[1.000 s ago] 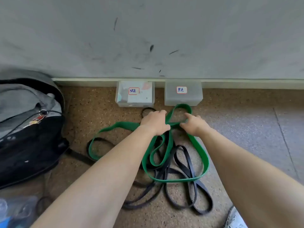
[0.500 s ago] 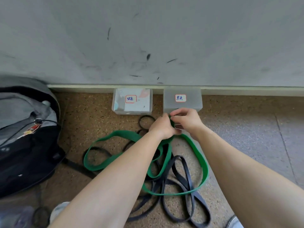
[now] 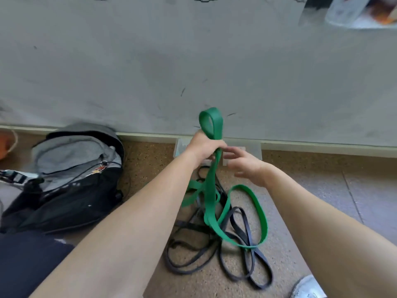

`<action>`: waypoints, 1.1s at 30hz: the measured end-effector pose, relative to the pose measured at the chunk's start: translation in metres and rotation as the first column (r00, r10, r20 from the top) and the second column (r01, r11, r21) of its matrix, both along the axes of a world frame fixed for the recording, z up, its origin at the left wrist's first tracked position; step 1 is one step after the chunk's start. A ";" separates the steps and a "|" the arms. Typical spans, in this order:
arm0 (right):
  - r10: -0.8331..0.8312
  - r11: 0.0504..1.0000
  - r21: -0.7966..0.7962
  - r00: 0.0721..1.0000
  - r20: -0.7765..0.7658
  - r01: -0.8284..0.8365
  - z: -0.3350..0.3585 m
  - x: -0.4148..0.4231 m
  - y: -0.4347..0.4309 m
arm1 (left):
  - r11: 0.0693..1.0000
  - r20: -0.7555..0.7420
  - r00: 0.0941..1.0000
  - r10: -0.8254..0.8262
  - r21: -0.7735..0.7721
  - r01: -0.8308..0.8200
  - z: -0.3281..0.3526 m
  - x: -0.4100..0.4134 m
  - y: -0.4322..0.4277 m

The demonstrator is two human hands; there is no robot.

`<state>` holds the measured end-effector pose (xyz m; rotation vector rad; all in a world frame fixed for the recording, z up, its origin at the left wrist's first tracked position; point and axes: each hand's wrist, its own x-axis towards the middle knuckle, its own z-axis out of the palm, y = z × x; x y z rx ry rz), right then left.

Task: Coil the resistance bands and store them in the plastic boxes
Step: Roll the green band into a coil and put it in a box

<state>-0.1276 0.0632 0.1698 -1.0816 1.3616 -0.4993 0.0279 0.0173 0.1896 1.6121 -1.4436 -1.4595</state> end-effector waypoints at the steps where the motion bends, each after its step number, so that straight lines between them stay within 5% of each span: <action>1: 0.055 0.998 0.003 0.998 0.004 -0.055 0.008 0.005 0.005 | 1.000 -0.073 0.997 0.000 0.009 0.001 0.017 0.000 0.002; 7: -0.149 0.968 -0.194 0.985 0.082 0.162 0.045 0.029 0.012 | 1.000 -0.486 0.874 -0.012 0.016 0.023 0.121 -0.004 0.014; 11: -0.071 0.974 -0.217 0.996 -0.048 0.059 0.056 0.027 0.022 | 0.988 -0.796 0.586 0.148 0.093 -0.123 0.177 0.004 0.013; 14: -0.096 0.969 -0.239 0.984 -0.149 0.059 0.047 0.022 0.032 | 0.978 -0.894 0.414 0.171 0.104 -0.181 0.212 0.013 0.012; 20: -0.159 0.956 -0.273 0.971 -0.178 0.107 0.054 0.028 0.045 | 0.958 -0.958 0.224 0.178 0.116 -0.262 0.240 0.036 0.013; 24: -0.467 0.804 -0.404 0.884 0.025 0.436 0.098 0.017 0.026 | 0.908 -0.931 0.231 0.283 0.182 -0.378 0.231 0.056 0.013; 26: -0.585 0.677 -0.467 0.801 0.127 0.569 0.130 0.009 0.013 | 0.902 -0.879 0.350 0.324 0.175 -0.395 0.217 0.061 0.014; 28: -0.629 0.573 -0.508 0.743 0.231 0.643 0.167 0.005 0.006 | 0.909 -0.810 0.485 0.331 0.135 -0.394 0.203 0.063 0.015; 33: -0.591 0.446 -0.525 0.679 0.434 0.724 0.259 0.005 0.000 | 0.886 -0.718 0.600 0.353 0.049 -0.462 0.195 0.061 0.019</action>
